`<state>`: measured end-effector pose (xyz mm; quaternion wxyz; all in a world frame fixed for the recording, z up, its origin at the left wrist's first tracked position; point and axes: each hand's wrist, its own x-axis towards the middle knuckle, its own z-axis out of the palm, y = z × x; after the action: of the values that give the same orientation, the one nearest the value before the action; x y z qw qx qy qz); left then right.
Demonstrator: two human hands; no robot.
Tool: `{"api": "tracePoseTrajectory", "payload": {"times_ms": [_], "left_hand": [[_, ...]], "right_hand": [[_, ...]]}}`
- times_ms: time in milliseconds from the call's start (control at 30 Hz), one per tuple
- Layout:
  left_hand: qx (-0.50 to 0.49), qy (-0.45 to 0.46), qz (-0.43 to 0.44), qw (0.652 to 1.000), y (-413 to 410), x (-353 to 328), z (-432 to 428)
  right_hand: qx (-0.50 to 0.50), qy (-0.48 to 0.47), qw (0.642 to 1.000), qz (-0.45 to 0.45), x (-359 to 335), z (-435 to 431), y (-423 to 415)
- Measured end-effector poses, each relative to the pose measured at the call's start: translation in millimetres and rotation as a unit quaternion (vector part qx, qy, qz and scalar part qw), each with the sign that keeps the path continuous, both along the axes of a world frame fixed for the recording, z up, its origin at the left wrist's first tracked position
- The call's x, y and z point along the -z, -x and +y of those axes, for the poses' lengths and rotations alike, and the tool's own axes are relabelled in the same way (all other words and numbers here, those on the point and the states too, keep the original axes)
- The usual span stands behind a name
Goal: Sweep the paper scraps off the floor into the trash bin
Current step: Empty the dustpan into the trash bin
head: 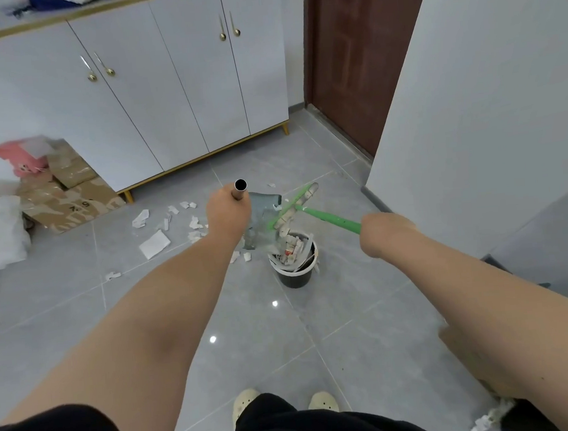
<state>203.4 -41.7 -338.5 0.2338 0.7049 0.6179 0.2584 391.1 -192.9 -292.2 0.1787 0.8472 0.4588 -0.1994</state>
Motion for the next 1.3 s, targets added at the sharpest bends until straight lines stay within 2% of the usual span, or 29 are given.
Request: {"api": "tracePoseTrajectory", "payload": {"times_ms": [167,333,567,800,1300], "left_hand": [[-0.025,0.004,-0.022,0.999,-1,-6,8],[-0.047,0.015,-0.066,0.997,0,-12,18],[0.000,0.010,-0.017,1.000,-2,-1,15],[0.017,0.006,-0.010,1.000,3,-2,11],[-0.023,0.018,-0.023,0.999,14,-13,14]], "right_hand": [[-0.014,-0.032,0.999,0.012,5,0,15],[-0.030,-0.009,0.999,-0.009,22,-10,26],[-0.027,0.018,0.999,-0.019,27,-13,25],[-0.031,0.025,0.999,-0.014,30,-9,33],[-0.013,0.074,0.997,-0.002,34,8,32]]}}
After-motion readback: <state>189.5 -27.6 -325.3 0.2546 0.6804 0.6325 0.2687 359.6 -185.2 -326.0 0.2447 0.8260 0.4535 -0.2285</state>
